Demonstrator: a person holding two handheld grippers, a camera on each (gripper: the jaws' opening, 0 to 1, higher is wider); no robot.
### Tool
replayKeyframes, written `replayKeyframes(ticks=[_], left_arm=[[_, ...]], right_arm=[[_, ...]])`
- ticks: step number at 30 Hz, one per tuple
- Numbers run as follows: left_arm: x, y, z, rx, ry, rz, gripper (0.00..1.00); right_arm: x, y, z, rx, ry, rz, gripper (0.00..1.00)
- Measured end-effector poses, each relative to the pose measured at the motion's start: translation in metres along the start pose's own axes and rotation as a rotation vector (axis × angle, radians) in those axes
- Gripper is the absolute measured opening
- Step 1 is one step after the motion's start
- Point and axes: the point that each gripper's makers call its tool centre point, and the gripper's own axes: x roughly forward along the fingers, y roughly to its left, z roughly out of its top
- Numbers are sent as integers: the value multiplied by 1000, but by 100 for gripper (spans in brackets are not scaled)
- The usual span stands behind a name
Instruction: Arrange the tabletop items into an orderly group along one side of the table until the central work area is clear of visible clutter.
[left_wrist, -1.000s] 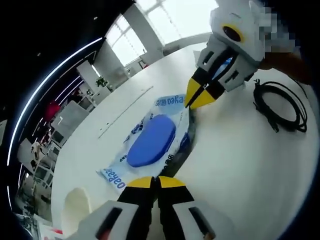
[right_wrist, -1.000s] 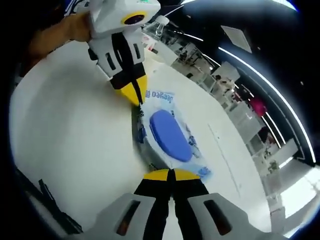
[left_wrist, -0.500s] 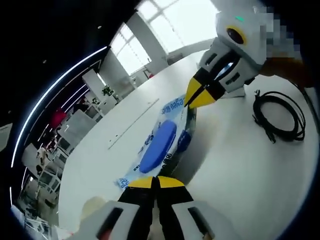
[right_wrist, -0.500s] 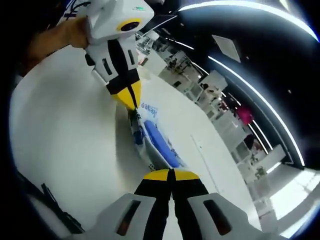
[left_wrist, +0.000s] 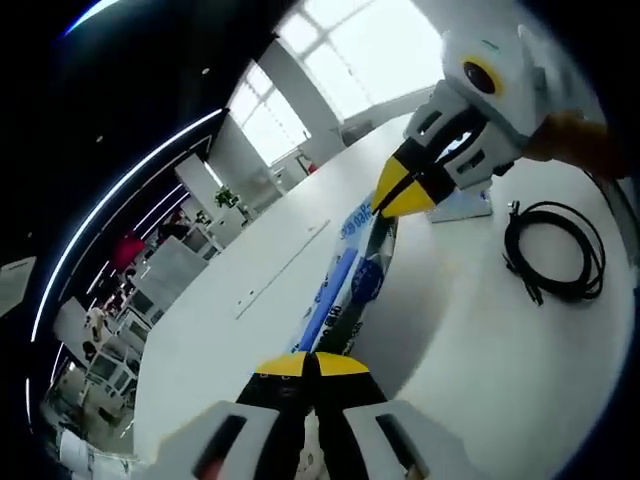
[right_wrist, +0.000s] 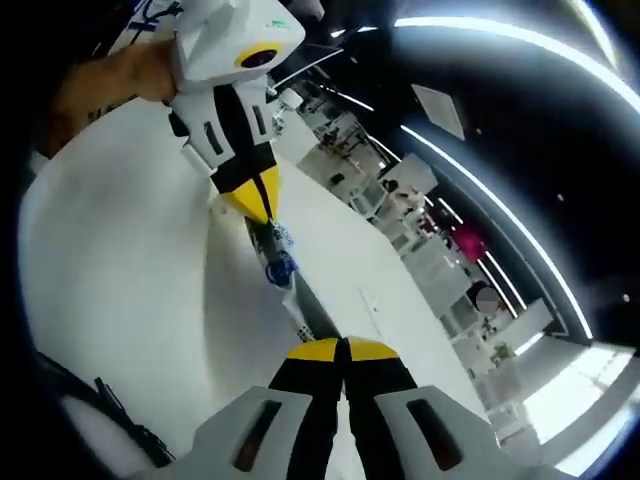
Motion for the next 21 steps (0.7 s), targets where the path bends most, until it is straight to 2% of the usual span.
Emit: replayKeyframes(ticks=[9,21], left_arm=[[-7,-4,15,23,-24,-5,0],[-19,-19,37,69,-49,-24,0]], right_arm=[[-14,-9,4,-13,0,-25,0],[-49,-9,3,-16,13,-68,0]])
